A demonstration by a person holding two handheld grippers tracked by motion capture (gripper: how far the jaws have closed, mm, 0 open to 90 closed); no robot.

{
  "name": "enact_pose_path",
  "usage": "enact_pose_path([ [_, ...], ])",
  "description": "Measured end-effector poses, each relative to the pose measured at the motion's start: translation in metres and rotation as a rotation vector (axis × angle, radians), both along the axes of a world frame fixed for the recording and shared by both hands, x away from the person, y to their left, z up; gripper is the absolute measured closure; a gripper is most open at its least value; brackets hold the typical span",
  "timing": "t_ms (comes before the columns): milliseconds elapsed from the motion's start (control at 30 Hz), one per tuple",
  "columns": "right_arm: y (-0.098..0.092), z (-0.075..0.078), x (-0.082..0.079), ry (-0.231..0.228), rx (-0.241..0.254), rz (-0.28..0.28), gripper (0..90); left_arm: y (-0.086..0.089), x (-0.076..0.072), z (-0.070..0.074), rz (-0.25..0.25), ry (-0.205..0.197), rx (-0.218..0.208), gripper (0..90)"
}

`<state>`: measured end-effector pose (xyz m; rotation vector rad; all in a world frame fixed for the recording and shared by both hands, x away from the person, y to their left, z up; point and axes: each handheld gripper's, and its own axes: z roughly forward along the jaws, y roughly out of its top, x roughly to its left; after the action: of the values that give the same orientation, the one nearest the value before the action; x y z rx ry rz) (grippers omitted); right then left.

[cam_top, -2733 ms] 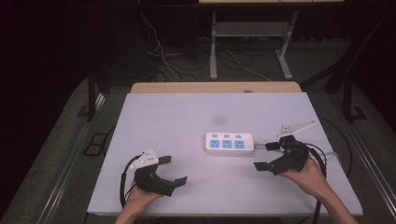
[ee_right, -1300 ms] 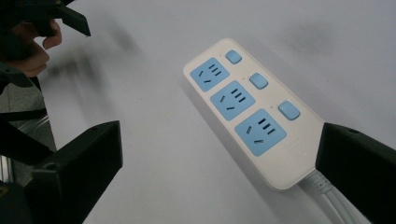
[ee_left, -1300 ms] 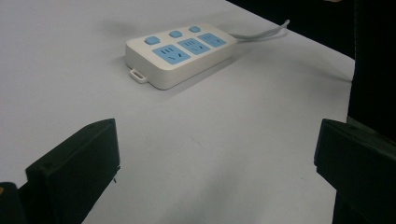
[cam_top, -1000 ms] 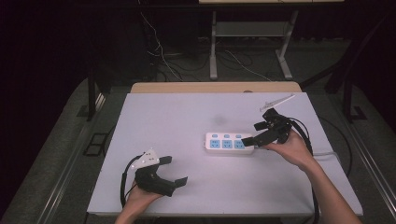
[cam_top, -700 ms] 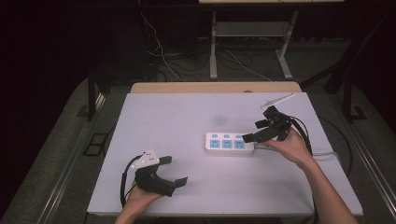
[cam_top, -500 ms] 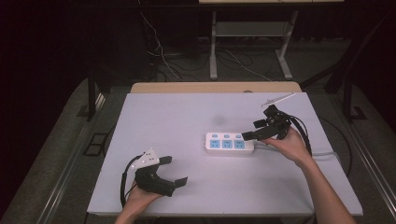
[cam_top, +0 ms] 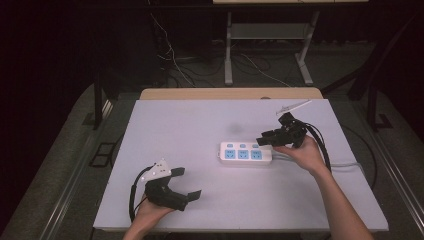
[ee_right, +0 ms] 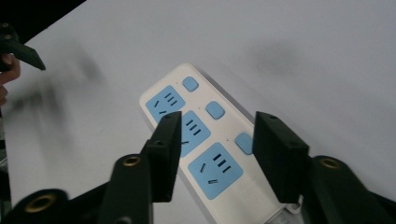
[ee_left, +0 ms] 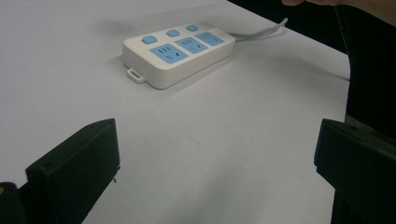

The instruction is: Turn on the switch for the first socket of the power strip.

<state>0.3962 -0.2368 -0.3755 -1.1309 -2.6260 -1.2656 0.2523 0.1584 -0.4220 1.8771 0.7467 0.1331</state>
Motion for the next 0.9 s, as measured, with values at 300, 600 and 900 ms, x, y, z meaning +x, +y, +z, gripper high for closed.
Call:
enact_pose_path([
  [300,0.004,-0.007,0.004,-0.006,0.003,0.039,85.2,0.0,0.0,0.0,-0.002,0.0,0.001,0.0],
  [600,0.009,-0.016,0.009,0.0,-0.015,0.06,89.3,0.001,0.0,0.0,-0.001,0.0,0.001,0.0],
  [900,0.01,-0.026,0.016,0.017,-0.037,0.058,89.4,0.001,0.001,0.0,-0.001,-0.002,0.002,0.0],
])
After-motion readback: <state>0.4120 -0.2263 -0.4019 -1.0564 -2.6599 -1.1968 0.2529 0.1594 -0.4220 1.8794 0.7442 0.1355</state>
